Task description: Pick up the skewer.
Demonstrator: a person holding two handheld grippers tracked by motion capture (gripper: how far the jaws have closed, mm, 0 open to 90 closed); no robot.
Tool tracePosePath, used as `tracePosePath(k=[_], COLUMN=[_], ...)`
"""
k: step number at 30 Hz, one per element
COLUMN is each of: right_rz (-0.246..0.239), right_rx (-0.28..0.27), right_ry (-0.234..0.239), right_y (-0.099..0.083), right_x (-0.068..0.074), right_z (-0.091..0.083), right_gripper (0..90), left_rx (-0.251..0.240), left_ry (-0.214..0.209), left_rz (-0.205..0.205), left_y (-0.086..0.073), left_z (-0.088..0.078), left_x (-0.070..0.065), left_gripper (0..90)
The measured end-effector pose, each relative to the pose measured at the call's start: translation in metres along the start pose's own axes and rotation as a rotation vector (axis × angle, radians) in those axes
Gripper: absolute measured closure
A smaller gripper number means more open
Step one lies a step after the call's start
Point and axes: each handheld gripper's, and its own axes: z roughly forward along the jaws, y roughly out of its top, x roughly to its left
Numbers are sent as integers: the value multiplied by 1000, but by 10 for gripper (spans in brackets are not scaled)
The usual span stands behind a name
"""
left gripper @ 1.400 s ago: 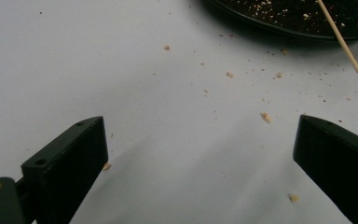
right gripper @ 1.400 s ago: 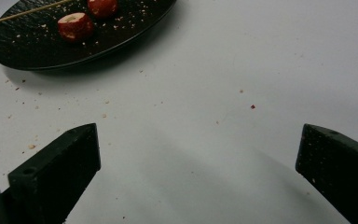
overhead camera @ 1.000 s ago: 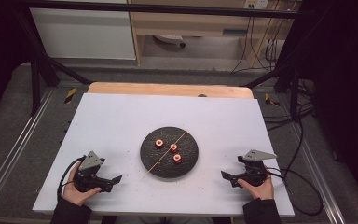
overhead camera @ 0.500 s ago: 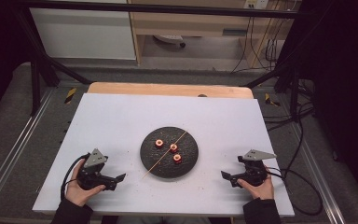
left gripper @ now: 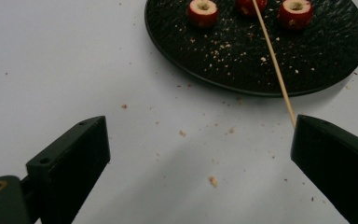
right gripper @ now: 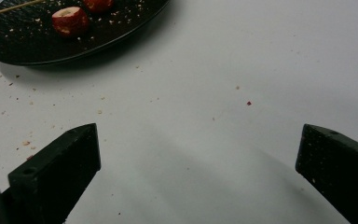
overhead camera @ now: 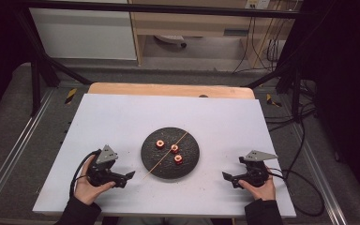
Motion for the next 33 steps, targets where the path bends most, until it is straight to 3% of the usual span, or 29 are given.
tracePosePath(k=[11, 33], right_rz=[-3, -8], right_rx=[3, 17], right_ry=[-3, -4], right_y=[0, -1], right_x=[0, 1], right_z=[0, 2], right_gripper=[7, 7], left_rx=[13, 119], left_ry=[-8, -24], left_rz=[15, 37], left_y=[24, 63], left_z=[10, 46], left_x=[-14, -40], left_gripper=[48, 103])
